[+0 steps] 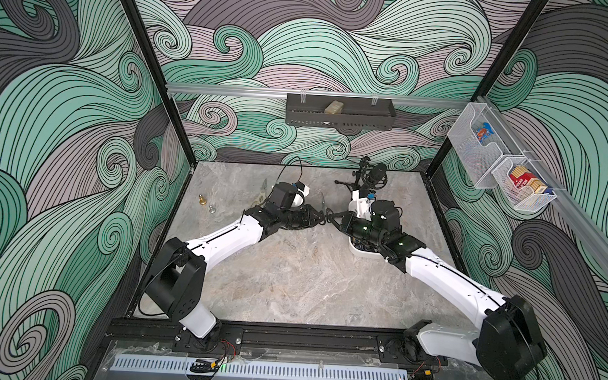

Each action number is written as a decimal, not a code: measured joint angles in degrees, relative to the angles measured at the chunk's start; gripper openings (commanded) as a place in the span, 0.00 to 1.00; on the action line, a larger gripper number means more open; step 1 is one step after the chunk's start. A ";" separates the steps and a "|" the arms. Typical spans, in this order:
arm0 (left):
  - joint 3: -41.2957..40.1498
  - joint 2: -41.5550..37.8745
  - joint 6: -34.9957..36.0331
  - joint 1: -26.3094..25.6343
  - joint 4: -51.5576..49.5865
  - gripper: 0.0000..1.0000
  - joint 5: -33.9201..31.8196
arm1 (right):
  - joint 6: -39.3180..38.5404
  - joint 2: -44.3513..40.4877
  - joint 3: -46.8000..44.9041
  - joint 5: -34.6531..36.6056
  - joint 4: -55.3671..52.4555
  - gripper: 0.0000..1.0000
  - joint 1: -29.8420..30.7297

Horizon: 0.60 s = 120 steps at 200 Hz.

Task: Take the scissors out of the storage box
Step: Pick up the scissors from the storage box.

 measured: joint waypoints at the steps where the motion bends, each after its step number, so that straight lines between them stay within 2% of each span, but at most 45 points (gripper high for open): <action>1: 0.02 0.02 0.02 0.00 0.00 0.14 0.00 | 0.04 0.00 -0.04 0.02 0.07 0.00 0.00; 29: 0.13 0.13 -0.35 -0.09 -0.13 0.01 -0.13 | 0.22 0.02 -0.68 -0.02 1.20 0.00 0.00; 46: 0.13 0.17 -0.39 -0.09 -0.02 0.00 -0.24 | 0.24 0.07 -0.70 -0.09 1.64 0.00 0.00; 55: 0.13 0.17 -0.42 -0.09 -0.02 0.00 -0.26 | 0.33 0.15 -0.94 -0.09 2.12 0.18 0.00; 69: 0.13 0.20 -0.39 -0.09 -0.04 0.00 -0.22 | 0.44 0.31 -1.33 -0.17 2.64 0.60 0.00; 89: 0.13 0.20 -0.42 -0.26 0.02 0.00 -0.07 | 0.33 0.90 -1.44 -0.22 2.75 0.98 0.00; 120: 0.13 0.68 -0.35 0.35 0.09 0.00 0.28 | 0.00 1.09 -1.70 -0.48 3.06 1.00 -0.76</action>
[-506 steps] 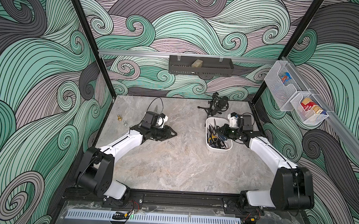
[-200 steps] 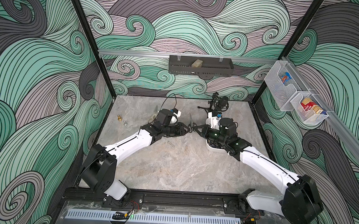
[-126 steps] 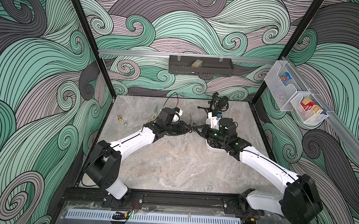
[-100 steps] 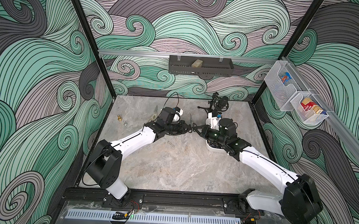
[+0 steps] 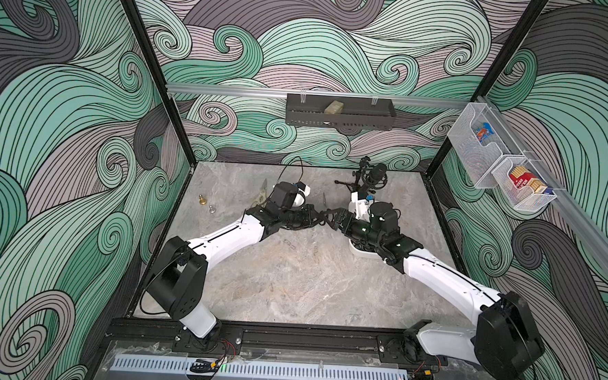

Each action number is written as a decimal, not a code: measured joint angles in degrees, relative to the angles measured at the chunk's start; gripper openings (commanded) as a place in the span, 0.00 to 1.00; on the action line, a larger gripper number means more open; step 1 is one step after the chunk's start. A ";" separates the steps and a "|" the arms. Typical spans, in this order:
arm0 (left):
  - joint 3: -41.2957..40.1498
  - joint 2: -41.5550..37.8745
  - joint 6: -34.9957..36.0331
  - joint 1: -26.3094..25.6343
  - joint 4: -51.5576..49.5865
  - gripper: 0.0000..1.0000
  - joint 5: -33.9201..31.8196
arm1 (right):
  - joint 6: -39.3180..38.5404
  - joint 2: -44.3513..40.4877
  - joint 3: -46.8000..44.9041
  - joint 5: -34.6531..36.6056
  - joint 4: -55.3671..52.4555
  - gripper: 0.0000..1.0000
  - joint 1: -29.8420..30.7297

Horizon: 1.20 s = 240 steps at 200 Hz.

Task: Take the scissors out of the storage box
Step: Pick up the scissors from the storage box, then place the scissors at the center of the board.

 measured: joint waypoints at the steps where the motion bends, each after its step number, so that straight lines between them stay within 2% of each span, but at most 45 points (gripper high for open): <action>1: 0.00 0.04 0.04 0.04 0.00 0.00 0.00 | 0.00 0.00 -0.02 0.00 0.00 1.00 -0.04; 23: 0.02 1.49 2.34 2.05 -0.33 0.00 0.11 | -0.28 -0.02 -0.83 -0.61 -0.28 1.00 -2.14; 46: 1.36 4.96 7.26 6.51 -3.78 0.00 -0.92 | -1.84 -0.02 -1.01 -0.81 -2.62 1.00 -4.87; 85: 8.72 13.77 17.49 12.61 -12.87 0.00 -7.34 | -5.88 0.15 -1.01 -0.87 -7.48 0.99 -8.04; 128: 15.89 21.24 25.03 12.90 -19.23 0.00 -19.50 | -8.81 2.38 -1.01 -1.77 -10.03 0.95 -9.01; 163: 24.35 29.33 27.45 12.94 -22.47 0.00 -27.17 | -10.99 4.37 -0.70 -2.69 -12.48 0.94 -9.01; 213: 32.74 36.74 28.00 13.57 -26.53 0.00 -33.09 | -13.25 4.70 0.11 -2.75 -14.43 0.94 -9.20; 240: 33.35 37.44 28.70 14.36 -27.52 0.00 -33.88 | -13.84 5.27 0.17 -2.73 -14.71 0.94 -9.77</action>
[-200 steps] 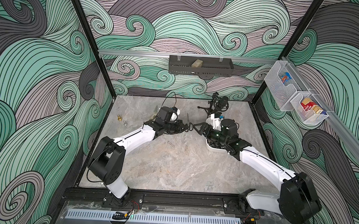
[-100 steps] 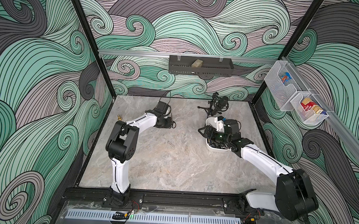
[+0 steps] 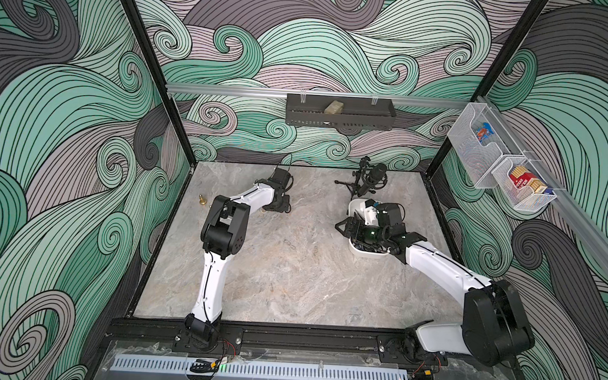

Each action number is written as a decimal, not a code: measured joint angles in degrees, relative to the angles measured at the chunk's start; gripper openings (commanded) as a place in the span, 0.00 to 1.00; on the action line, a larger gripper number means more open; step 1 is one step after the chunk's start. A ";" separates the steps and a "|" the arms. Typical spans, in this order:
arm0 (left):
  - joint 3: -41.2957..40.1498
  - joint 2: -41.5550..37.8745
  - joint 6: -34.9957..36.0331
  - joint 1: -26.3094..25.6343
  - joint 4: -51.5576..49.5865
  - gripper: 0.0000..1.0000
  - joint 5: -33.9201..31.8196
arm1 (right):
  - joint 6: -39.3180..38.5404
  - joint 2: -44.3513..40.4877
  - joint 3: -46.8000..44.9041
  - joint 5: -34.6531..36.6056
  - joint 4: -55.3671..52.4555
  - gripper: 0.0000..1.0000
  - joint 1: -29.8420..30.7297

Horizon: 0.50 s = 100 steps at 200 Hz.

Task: Take the scissors out of the storage box
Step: Place the scissors at the center of the board.

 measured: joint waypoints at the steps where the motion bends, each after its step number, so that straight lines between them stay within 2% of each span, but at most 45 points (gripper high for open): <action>1: 0.00 0.00 0.00 0.02 -0.04 0.00 0.00 | 0.00 0.02 0.00 0.02 0.00 0.94 -0.02; 29: 0.00 0.00 0.33 1.31 -0.50 0.02 0.09 | -0.44 0.44 0.00 0.02 -0.26 0.94 -0.52; 66: 0.04 0.22 0.76 2.16 -0.48 0.20 0.63 | -1.11 0.44 0.00 0.00 -0.46 0.95 -1.07; 100: 0.33 0.33 1.09 2.19 -0.55 0.27 1.09 | -1.44 0.39 0.00 0.04 -0.79 0.95 -1.64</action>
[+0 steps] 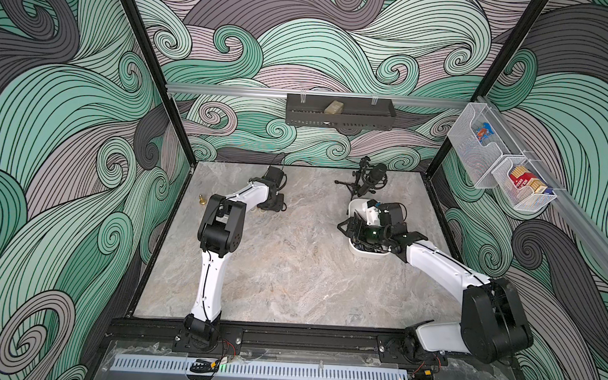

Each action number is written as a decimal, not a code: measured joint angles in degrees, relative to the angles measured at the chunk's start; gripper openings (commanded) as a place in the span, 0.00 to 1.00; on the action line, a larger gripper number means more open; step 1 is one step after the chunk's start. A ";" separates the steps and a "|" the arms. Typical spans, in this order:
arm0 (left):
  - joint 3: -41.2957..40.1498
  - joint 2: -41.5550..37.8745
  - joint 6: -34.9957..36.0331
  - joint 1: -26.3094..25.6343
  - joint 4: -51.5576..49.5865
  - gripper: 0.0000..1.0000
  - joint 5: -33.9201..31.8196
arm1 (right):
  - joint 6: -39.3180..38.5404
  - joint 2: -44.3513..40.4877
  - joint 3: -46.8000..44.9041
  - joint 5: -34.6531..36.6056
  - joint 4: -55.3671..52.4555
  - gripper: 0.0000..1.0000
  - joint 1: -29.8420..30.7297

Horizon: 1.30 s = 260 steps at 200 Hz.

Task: Take the scissors out of the storage box
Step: Place the scissors at the center of the board, then pick up the scissors from the storage box.

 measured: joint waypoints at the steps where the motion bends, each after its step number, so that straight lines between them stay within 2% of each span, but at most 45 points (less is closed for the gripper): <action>1: 0.00 0.00 0.00 0.00 0.02 0.27 0.02 | 0.00 0.00 0.00 0.00 -0.02 0.95 -0.02; 45: 1.27 0.00 0.02 0.00 -1.86 0.31 0.57 | -1.01 -0.17 0.00 0.02 -1.05 0.95 -0.76; 103: 10.01 -0.50 0.02 -0.24 -5.11 0.32 3.72 | -1.77 -0.17 1.97 0.09 -2.21 0.96 -0.87; 156: 9.79 -9.16 -0.42 -0.35 -6.51 0.32 11.30 | -2.84 -0.17 2.21 0.22 -3.76 0.96 -2.78; 196: 0.81 -19.89 -2.93 -0.35 -3.28 0.32 20.79 | -4.15 -0.15 2.21 0.28 -5.51 0.97 -6.27; 231: -14.60 -27.58 -6.67 -0.35 2.40 0.32 28.48 | -5.07 -0.13 2.21 0.59 -6.43 0.94 -10.01; 260: -25.66 -30.97 -8.11 -0.35 4.22 0.32 31.04 | -5.57 0.76 2.21 1.44 -7.56 0.88 -12.83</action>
